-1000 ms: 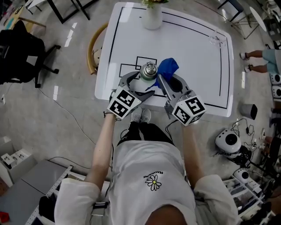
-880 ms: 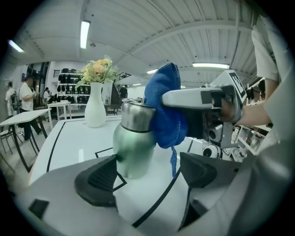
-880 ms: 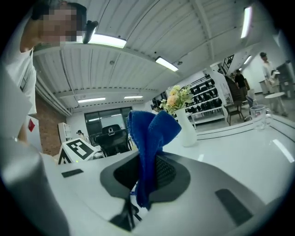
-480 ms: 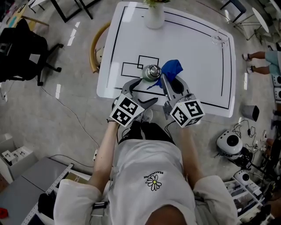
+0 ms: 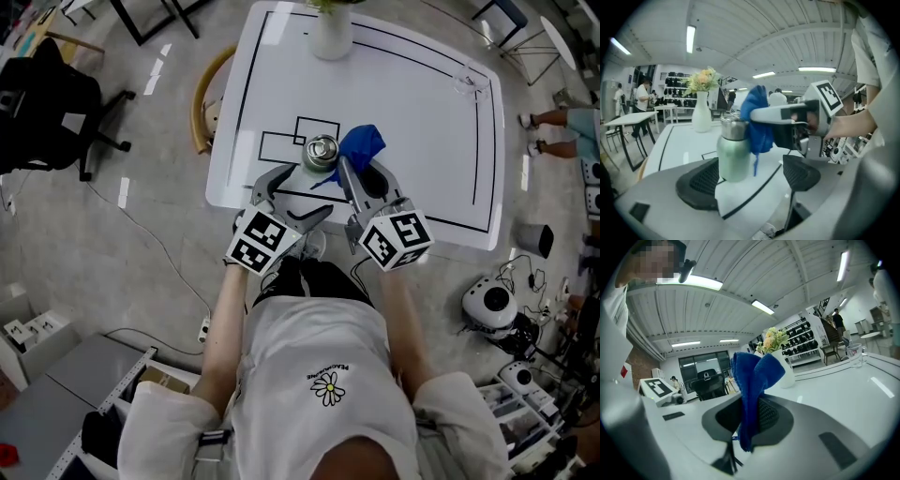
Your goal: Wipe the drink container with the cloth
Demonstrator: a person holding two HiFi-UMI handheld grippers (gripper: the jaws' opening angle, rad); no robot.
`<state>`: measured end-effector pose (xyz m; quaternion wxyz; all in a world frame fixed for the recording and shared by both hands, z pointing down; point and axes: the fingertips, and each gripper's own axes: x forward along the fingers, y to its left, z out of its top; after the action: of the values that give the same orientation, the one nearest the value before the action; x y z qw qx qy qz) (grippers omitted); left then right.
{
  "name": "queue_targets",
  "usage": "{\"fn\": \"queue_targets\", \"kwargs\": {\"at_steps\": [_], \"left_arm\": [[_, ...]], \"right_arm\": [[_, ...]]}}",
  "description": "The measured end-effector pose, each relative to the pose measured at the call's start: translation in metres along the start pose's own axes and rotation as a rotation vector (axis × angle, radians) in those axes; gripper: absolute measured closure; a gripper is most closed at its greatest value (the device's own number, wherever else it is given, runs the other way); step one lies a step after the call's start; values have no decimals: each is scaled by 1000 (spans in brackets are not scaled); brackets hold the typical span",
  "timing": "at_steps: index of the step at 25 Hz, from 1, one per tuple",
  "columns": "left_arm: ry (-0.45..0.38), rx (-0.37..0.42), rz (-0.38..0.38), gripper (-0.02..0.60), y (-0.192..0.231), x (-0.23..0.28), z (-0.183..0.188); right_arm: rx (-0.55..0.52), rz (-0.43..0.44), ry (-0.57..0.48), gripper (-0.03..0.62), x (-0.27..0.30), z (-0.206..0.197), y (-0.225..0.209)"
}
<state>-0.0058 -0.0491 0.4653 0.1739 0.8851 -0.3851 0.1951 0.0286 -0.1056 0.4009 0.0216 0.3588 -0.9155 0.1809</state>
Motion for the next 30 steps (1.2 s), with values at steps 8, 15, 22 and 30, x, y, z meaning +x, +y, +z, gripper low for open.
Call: {"fn": "queue_targets", "kwargs": {"at_steps": [8, 15, 22, 30], "left_arm": [[25, 29, -63, 167, 44, 34, 5], [55, 17, -64, 167, 23, 26, -12], [69, -9, -60, 167, 5, 13, -20], [55, -27, -60, 167, -1, 9, -22]], "right_arm": [[18, 5, 6, 551, -6, -1, 15], [-22, -16, 15, 551, 4, -1, 7], [-33, -34, 16, 551, 14, -1, 1], [-6, -69, 9, 551, 4, -7, 7]]}}
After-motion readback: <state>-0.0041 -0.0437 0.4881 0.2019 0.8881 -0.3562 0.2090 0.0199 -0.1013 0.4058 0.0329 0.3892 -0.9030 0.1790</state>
